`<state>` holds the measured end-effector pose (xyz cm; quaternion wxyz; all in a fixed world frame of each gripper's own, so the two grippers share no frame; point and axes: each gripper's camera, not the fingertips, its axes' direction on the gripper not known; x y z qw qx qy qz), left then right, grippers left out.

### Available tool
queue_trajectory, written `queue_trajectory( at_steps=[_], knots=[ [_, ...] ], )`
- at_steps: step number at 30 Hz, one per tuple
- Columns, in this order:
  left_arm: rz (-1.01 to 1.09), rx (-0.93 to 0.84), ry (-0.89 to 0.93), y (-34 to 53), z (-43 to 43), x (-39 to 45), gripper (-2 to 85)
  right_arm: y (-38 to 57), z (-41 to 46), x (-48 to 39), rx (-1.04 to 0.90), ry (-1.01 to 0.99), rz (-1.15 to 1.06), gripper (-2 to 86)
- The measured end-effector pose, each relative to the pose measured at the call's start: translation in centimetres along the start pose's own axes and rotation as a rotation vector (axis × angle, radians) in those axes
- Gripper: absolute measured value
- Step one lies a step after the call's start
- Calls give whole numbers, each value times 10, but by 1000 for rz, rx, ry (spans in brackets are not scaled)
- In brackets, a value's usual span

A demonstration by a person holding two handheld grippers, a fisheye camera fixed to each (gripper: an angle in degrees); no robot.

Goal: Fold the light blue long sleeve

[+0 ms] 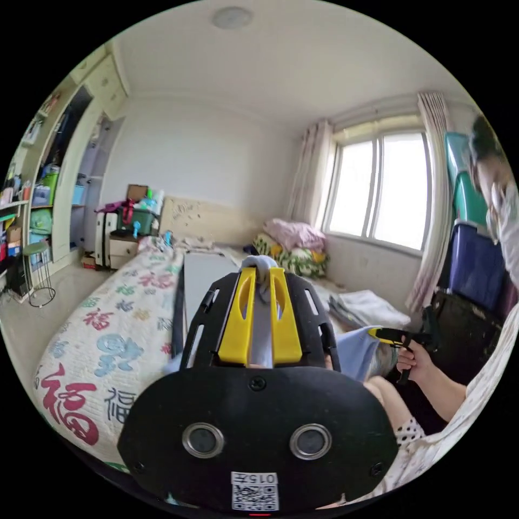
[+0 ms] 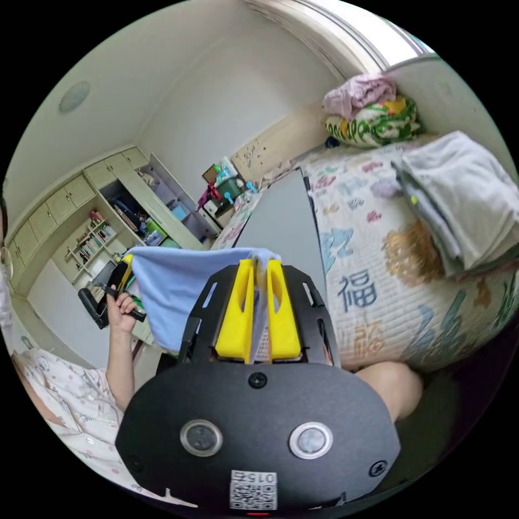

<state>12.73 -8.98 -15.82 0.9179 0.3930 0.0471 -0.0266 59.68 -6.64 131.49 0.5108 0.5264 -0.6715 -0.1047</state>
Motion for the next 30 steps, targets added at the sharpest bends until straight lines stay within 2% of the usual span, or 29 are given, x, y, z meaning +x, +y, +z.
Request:
queue_trajectory(
  at_steps=[3, 6, 9, 14, 20, 24, 26, 28, 30],
  knots=[
    [-69, 178, -37, -12, -80, -33, 12, 16, -22, -35, 127, 46, -102, 43],
    [-79, 282, -35, -6, -128, -42, 10, 55, -51, -81, 250, 34, -227, 41],
    [-68, 463, 66, 15, -189, -47, 10, 105, -70, -135, 349, 58, -347, 39],
    [-64, 552, 102, 36, -222, -45, 11, 168, -66, -193, 441, 35, -448, 35],
    [-142, 474, 78, 66, -177, -72, 13, 175, 38, -202, 404, 58, -433, 35],
    [-181, 359, -12, 81, -100, -98, 15, 123, 189, -202, 303, 230, -437, 41],
    [-199, 237, -100, 91, -24, -119, 19, 81, 280, -196, 231, 313, -428, 48],
    [-213, 105, -198, 103, 37, -136, 25, 21, 397, -155, 57, 360, -316, 57],
    [-196, -52, -312, 124, 89, -146, 34, 15, 437, -147, -8, 409, -276, 47]
  ],
)
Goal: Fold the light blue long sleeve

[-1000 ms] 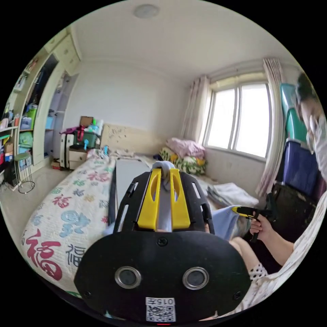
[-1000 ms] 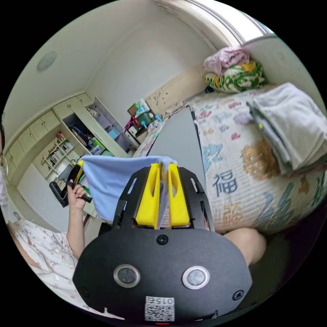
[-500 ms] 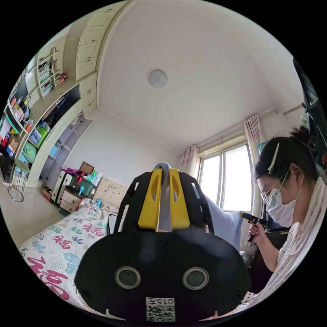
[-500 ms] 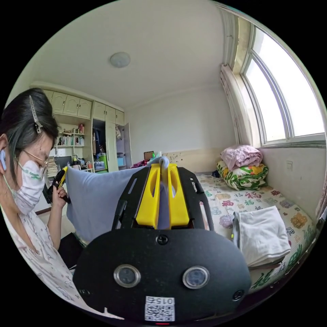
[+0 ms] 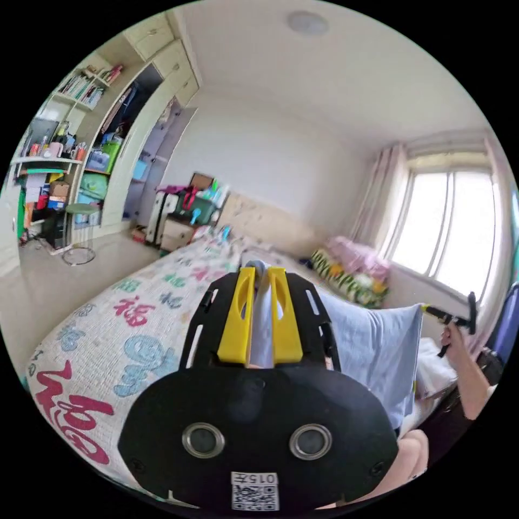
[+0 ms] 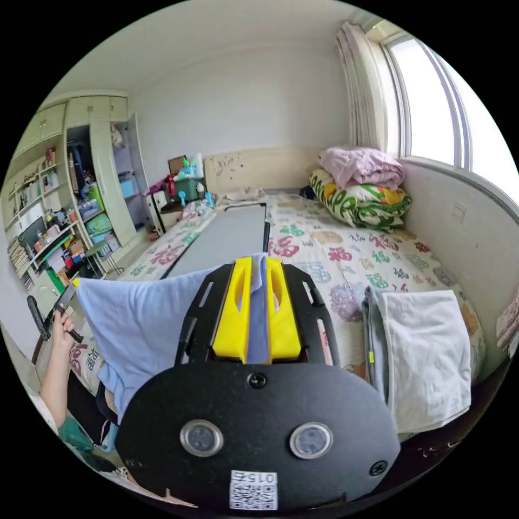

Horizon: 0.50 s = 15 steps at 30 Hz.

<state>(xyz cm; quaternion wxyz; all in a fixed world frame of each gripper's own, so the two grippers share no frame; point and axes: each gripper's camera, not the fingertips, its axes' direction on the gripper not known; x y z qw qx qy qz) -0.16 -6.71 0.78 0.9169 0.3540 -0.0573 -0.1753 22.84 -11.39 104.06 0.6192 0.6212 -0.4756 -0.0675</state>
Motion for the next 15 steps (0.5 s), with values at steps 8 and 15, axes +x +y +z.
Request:
queue_trajectory(
  at_steps=[8, 15],
  knots=[
    [106, -199, -121, 119, -23, -20, 81, 147, -84, -13, -150, 2, -276, 75],
    [-74, -442, 22, 156, -39, -72, 120, 132, -165, 130, -368, -250, 203, 125]
  ],
)
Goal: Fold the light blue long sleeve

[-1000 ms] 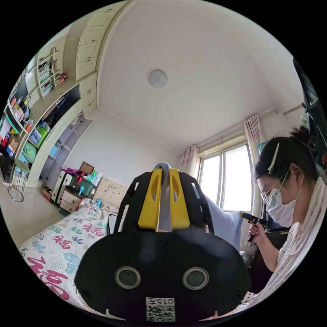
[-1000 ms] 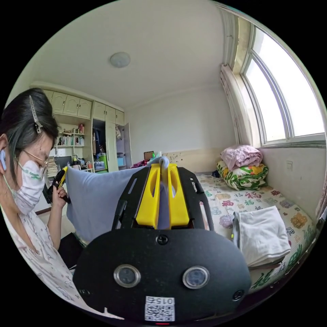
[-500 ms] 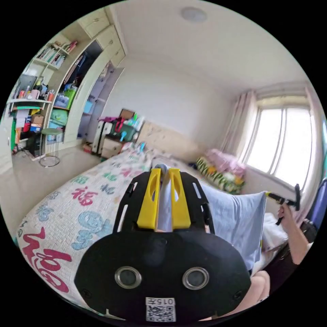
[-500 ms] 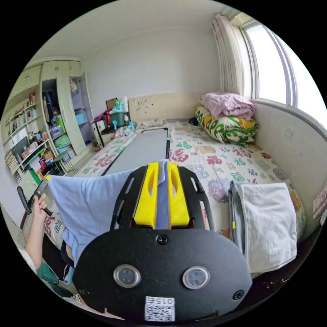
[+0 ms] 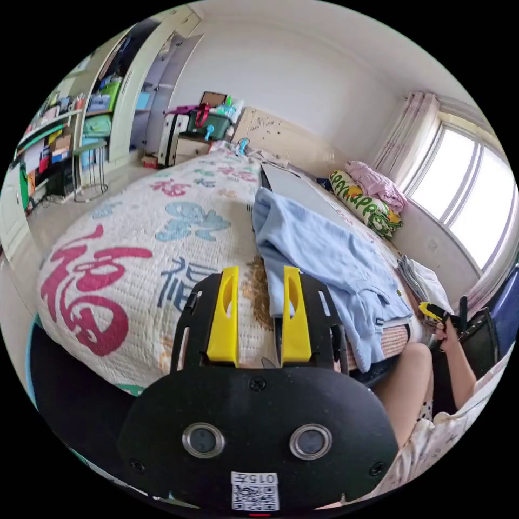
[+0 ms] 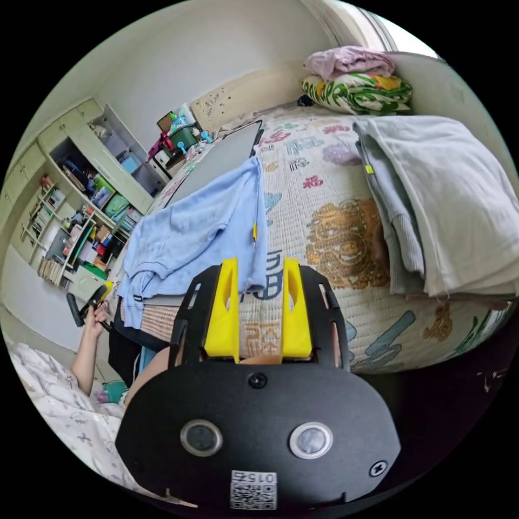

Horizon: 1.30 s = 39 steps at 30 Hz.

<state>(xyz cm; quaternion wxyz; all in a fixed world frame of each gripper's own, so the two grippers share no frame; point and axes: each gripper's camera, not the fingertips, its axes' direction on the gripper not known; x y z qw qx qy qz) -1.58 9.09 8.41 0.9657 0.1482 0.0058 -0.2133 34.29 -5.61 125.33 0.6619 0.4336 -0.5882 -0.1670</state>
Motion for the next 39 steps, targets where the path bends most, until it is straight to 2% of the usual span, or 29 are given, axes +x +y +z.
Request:
queue_trajectory(
  at_steps=[4, 7, 10, 13, 19, 27, 32, 37, 39],
  knots=[
    [-22, -118, 121, -7, 35, -2, 118, -56, -15, -46, -131, -6, 11, 132],
    [-1, -105, -6, -12, 45, 9, 88, -97, -24, -93, -234, 52, -37, 110],
    [-20, -123, 33, -25, 46, 7, 34, -131, -58, -121, -259, 96, -17, 78],
    [-5, -114, 39, -39, 35, 5, 15, -148, -101, -134, -250, 60, -1, 42],
    [69, -96, 7, -70, 13, 9, 7, -153, -219, -167, -177, 41, -11, 36],
    [248, -219, -36, -131, 13, 16, 6, -138, -275, -226, -225, 179, -187, 35],
    [446, -427, 21, -193, 33, 22, 6, -130, -299, -223, -214, 196, -199, 35],
    [584, -518, 203, -290, 14, 30, 6, -136, -386, -178, -115, -13, -94, 34],
    [626, -524, 214, -312, 7, 36, 6, -133, -397, -167, -133, -8, -94, 35]
  ],
)
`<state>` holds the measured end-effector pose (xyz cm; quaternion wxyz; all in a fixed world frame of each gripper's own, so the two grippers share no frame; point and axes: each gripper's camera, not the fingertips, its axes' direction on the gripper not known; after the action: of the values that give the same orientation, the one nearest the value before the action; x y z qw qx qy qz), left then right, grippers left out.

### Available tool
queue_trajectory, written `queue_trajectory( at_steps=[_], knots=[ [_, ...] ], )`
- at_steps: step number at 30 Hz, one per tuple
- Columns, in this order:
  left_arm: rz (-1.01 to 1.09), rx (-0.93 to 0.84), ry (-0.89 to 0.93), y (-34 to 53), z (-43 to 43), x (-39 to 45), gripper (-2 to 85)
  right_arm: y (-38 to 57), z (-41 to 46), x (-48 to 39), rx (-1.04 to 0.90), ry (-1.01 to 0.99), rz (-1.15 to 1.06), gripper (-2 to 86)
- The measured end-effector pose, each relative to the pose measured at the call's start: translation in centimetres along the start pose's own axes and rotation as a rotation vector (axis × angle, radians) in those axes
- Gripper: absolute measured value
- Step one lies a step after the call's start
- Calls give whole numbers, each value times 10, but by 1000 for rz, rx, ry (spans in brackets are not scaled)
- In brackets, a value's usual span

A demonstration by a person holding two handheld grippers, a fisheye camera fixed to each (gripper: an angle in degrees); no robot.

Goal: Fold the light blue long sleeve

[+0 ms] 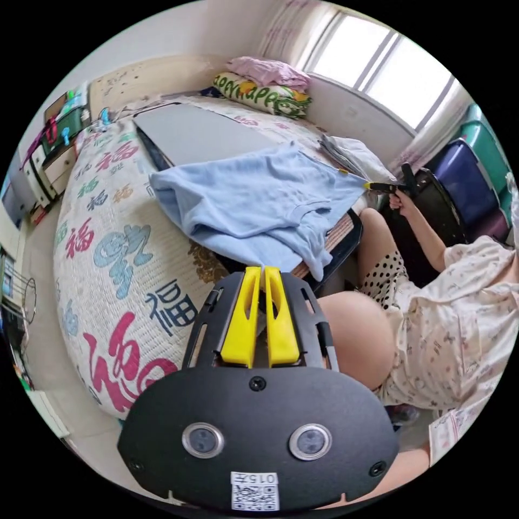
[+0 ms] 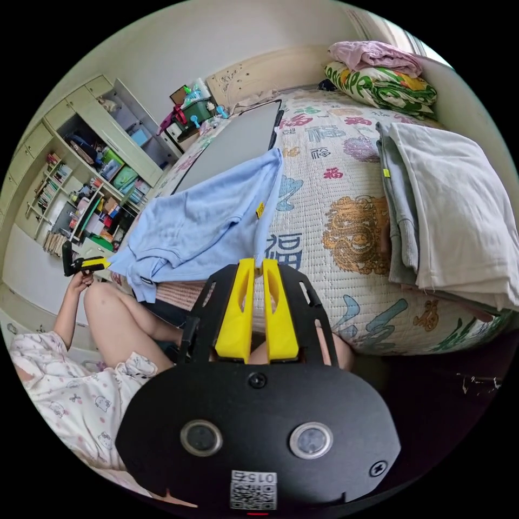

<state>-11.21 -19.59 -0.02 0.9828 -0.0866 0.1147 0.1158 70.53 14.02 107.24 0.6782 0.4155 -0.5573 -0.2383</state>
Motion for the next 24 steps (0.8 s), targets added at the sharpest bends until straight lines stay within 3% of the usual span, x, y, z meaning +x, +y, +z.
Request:
queue_trajectory(
  at_steps=[3, 7, 13, 17, 20, 24],
  knots=[
    [54, -99, -143, -13, 17, -4, 7, 11, 23, 22, -68, 37, 20, 36],
    [34, -275, -64, -16, 55, -22, 10, 35, 59, 61, -160, 76, 60, 42],
    [31, -83, -61, 7, -3, -44, 16, 90, 4, 99, -91, 192, -87, 56],
    [9, 91, -179, 21, -52, -39, 21, 117, -53, 124, 36, 198, -219, 60],
    [99, 183, -196, 17, -79, -14, 30, 129, -80, 140, 114, 93, -365, 61],
    [280, 171, -167, -14, -74, 12, 58, 129, -43, 159, 27, -200, -624, 76]
  ],
)
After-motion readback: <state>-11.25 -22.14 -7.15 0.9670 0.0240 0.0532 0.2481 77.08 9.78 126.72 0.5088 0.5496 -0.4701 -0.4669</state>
